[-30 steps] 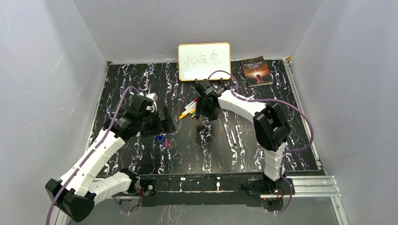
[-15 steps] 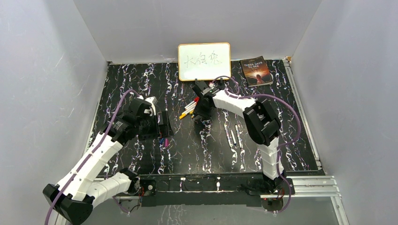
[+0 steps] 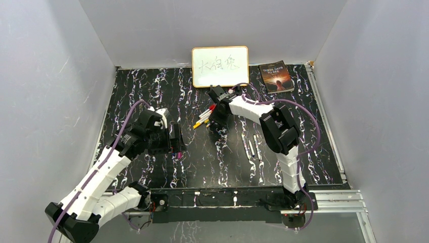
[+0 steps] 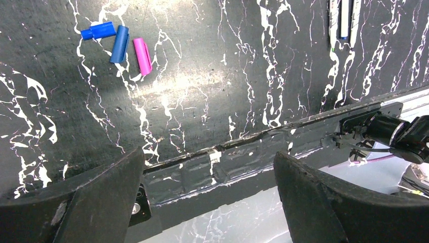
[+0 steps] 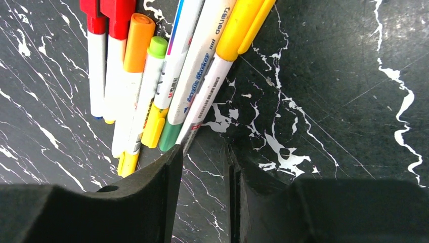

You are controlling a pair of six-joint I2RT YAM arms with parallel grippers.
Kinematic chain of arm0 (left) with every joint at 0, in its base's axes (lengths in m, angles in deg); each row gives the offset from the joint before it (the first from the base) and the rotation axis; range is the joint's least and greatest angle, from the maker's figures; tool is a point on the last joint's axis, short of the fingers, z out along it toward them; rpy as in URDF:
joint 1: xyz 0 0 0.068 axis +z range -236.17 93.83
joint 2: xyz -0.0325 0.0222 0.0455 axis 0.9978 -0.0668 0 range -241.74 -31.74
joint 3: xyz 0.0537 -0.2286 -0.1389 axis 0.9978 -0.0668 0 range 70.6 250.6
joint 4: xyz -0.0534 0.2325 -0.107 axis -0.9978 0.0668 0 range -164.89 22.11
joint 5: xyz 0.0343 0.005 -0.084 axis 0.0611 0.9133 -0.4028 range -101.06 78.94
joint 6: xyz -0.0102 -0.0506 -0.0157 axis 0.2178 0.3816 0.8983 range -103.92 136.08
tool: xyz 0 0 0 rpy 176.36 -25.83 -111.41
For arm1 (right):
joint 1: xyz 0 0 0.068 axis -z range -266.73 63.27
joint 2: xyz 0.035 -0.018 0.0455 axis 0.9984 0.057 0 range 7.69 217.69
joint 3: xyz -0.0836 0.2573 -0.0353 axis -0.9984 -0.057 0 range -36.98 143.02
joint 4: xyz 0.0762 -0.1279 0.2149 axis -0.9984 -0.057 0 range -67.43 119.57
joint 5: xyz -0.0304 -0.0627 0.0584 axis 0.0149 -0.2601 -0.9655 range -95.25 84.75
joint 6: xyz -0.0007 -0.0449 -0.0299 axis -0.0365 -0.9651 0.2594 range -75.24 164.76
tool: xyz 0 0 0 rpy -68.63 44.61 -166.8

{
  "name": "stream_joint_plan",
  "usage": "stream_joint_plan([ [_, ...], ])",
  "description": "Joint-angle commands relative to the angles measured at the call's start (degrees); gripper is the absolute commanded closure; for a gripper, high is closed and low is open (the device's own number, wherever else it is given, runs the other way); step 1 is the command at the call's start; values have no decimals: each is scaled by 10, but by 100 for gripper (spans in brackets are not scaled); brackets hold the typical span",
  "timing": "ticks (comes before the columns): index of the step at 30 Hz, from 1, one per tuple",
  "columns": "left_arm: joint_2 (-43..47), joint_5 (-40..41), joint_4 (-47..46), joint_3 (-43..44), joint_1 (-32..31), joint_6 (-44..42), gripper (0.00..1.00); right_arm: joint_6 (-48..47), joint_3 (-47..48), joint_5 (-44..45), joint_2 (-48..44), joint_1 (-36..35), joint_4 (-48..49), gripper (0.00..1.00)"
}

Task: Open the pen caps
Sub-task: Pick up the pen from the center of the board.

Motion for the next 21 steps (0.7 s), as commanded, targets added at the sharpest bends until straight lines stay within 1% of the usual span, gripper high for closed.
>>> stream_joint_plan([
  [1, 11, -17, 9, -13, 2, -10, 2, 20, 13, 16, -5, 1, 28, 66],
  [12, 10, -21, 5, -16, 2, -15, 2, 31, 51, 12, 36, 5, -24, 65],
  [14, 11, -22, 6, -15, 2, -15, 2, 31, 55, 7, 46, 7, -35, 67],
  [17, 17, -22, 8, -17, 2, -16, 2, 30, 55, 5, 51, 7, -54, 78],
  [21, 22, -24, 10, -21, 2, -16, 2, 26, 35, 8, 48, 8, -61, 80],
])
